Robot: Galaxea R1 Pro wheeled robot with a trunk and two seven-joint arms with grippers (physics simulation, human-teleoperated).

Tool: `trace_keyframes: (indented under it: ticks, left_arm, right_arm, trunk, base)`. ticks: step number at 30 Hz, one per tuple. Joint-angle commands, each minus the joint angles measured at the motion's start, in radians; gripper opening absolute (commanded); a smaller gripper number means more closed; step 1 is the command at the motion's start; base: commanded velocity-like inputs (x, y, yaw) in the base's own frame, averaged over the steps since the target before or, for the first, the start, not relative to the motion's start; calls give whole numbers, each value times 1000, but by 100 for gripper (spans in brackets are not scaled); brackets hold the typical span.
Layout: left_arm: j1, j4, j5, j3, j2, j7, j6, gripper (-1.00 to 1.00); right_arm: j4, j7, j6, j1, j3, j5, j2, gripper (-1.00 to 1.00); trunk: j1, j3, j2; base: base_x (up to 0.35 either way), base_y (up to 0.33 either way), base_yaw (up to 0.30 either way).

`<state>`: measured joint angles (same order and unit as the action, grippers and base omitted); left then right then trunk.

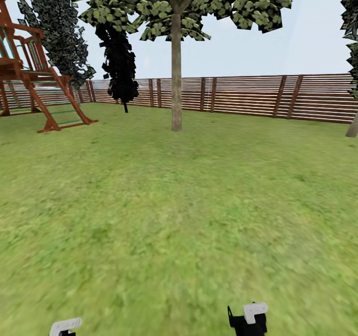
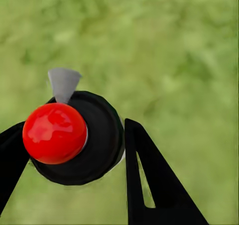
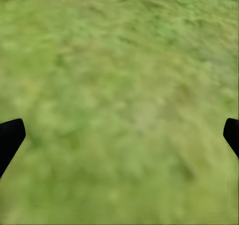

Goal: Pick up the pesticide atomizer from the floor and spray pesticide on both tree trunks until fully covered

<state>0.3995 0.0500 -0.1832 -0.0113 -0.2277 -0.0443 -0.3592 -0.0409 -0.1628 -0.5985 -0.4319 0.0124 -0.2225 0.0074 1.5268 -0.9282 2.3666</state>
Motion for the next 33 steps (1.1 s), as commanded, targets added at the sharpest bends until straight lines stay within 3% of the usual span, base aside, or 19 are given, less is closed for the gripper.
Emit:
trace_keyframes:
  ticks: [1,33]
  left_arm:
    - [1,-1,-9,-2,0,-5,-3,-100]
    - [1,-1,-9,-1,-1,-5,-3,-100]
  right_arm:
    - [1,-9,-1,-1,1,-11,0,100]
    - [1,-11,-1,-1,1,-11,-1,100]
  trunk:
    - [0,-1,0]
    - [0,-1,0]
  base:
    - [336,0,0]
    - [336,0,0]
